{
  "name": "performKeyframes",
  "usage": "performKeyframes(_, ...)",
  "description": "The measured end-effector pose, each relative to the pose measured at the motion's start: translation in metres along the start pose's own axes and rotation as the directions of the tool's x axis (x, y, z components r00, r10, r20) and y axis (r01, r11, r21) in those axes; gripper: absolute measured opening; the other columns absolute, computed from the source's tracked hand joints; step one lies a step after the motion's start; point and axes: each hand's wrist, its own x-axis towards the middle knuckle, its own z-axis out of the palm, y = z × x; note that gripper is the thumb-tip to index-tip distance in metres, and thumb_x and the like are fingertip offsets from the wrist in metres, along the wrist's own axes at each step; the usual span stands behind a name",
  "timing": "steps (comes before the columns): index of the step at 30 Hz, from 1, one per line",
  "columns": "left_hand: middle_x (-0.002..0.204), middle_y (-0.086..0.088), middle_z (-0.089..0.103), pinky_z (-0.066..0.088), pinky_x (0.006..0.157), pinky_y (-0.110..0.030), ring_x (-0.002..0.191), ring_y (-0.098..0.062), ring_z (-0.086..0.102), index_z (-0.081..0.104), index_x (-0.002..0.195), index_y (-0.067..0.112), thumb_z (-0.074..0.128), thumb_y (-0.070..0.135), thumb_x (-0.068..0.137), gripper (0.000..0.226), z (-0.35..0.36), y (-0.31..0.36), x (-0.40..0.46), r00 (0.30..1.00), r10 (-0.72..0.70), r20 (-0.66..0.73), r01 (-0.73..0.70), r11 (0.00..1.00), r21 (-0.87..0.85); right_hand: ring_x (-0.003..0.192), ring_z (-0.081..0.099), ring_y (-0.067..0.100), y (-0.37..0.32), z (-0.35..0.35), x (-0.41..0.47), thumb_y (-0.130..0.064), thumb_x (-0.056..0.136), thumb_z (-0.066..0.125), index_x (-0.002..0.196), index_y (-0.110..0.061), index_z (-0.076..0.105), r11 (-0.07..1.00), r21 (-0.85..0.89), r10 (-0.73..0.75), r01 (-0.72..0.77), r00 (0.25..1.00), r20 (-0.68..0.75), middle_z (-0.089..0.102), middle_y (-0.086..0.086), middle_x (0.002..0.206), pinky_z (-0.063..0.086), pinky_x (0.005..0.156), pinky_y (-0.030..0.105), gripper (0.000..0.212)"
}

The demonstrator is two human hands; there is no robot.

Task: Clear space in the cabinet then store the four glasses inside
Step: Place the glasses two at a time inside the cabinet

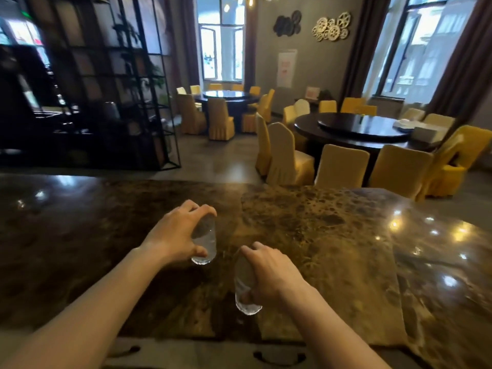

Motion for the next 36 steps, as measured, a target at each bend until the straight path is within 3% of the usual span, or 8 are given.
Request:
performKeyframes(8,0.128,0.013,0.044,0.053,0.09,-0.032,0.112,-0.014,0.052,0.045,0.129,0.046,0.091,0.04,0.061,0.082,0.003,0.007,-0.1,0.997,-0.076,0.016,0.077,0.997,-0.02,0.097,0.062,0.024,-0.036,0.01,-0.045,-0.05,0.059,0.088,0.13,-0.03,0.049,0.998,0.011,-0.055,0.054,0.998,0.025,0.056,-0.003,0.112,0.056,0.077,0.038,0.083)
performKeyframes(21,0.129,0.014,0.043,0.053,0.089,-0.033,0.114,-0.013,0.05,0.039,0.13,0.05,0.09,0.042,0.062,0.085,0.033,-0.036,-0.196,0.998,-0.027,0.049,0.028,0.999,-0.017,0.09,0.056,0.017,-0.11,0.066,-0.097,-0.051,0.063,0.087,0.128,-0.033,0.05,0.999,0.015,0.047,-0.048,0.998,0.035,0.053,-0.007,0.11,0.053,0.072,0.031,0.076)
performKeyframes(30,0.129,0.019,0.042,0.051,0.094,-0.035,0.119,-0.01,0.047,0.037,0.131,0.053,0.089,0.043,0.061,0.088,0.103,-0.044,-0.252,0.991,-0.039,0.13,0.051,0.995,-0.089,0.106,0.056,0.022,-0.122,0.144,-0.129,-0.046,0.066,0.085,0.134,-0.032,0.044,0.997,0.023,0.074,-0.08,0.982,0.172,0.051,-0.004,0.118,0.053,0.081,0.038,0.08)
performKeyframes(33,0.127,0.021,0.039,0.051,0.093,-0.03,0.117,-0.007,0.046,0.037,0.131,0.053,0.088,0.04,0.063,0.086,0.144,-0.042,-0.269,0.987,-0.062,0.149,0.08,0.989,-0.121,0.109,0.055,0.025,-0.11,0.183,-0.136,-0.042,0.071,0.082,0.137,-0.032,0.042,0.996,0.051,0.055,-0.067,0.977,0.205,0.05,-0.002,0.121,0.048,0.077,0.035,0.078)
performKeyframes(36,0.133,0.022,0.035,0.05,0.096,-0.03,0.12,-0.008,0.046,0.033,0.133,0.056,0.088,0.04,0.064,0.09,0.197,-0.043,-0.283,0.975,-0.124,0.187,0.15,0.98,-0.13,0.116,0.054,0.029,-0.092,0.233,-0.14,-0.037,0.077,0.079,0.14,-0.032,0.039,0.993,0.097,0.047,-0.074,0.967,0.25,0.05,-0.001,0.128,0.051,0.083,0.04,0.075)
